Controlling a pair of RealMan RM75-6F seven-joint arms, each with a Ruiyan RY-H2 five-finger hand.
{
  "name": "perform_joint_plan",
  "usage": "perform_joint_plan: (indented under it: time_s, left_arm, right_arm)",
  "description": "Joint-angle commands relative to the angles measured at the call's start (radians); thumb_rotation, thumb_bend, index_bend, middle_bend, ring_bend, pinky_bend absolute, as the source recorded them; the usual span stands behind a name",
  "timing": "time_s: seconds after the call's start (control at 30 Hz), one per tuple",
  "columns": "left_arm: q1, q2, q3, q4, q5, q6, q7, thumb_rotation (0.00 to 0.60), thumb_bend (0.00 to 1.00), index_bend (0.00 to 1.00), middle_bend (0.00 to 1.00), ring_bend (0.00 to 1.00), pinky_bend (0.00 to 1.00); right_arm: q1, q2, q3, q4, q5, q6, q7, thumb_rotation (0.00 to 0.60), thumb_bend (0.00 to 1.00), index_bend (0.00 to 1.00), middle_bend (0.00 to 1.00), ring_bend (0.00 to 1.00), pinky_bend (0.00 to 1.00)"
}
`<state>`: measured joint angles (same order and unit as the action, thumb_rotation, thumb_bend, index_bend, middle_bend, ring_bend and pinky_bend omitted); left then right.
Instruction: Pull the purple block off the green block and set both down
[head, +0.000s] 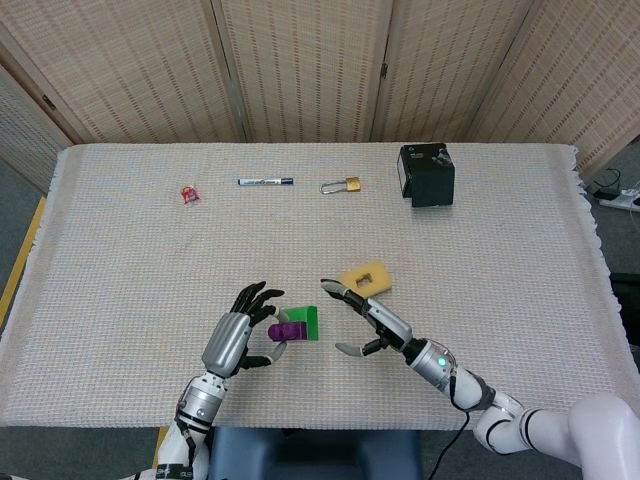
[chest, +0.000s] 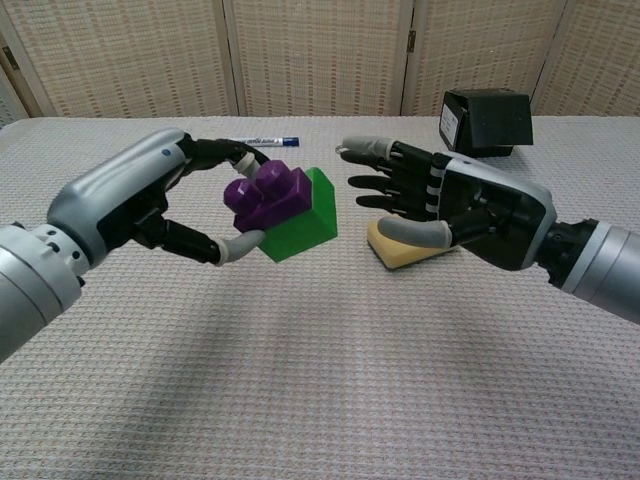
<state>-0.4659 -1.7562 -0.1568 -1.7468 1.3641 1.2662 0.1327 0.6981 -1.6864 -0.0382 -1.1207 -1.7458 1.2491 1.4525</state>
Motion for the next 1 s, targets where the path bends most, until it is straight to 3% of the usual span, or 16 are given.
perform_joint_plan:
  time_s: [0.03,0.57,0.87,1.0]
  left_arm:
    - [-0.001,-0.005,0.000,0.003,0.000,0.001,0.002,0.600,0.78,0.79,0.22,0.00,0.00]
    - [-0.014,-0.050,0.004,0.000,-0.003,0.000,0.054,0.600,0.78,0.79,0.23,0.00,0.00]
    - [-0.012,-0.057,0.011,-0.006,0.001,0.006,0.067,0.600,0.78,0.79,0.23,0.00,0.00]
    - [-0.010,-0.054,0.009,-0.010,0.001,0.009,0.065,0.600,0.78,0.79,0.23,0.00,0.00]
  right_arm:
    - [0.004,-0.012,0.000,0.006,0.005,0.001,-0.001,0.600,0.36,0.00,0.00,0.00,0.00]
    - [0.029,-0.068,-0.009,0.030,0.026,-0.024,-0.015,0.600,0.36,0.02,0.00,0.00,0.00]
    - [0.019,-0.099,0.009,0.025,0.070,-0.038,-0.073,0.600,0.36,0.43,0.01,0.02,0.00]
    - [0.012,-0.115,0.017,0.021,0.088,-0.045,-0.104,0.600,0.36,0.61,0.14,0.12,0.00]
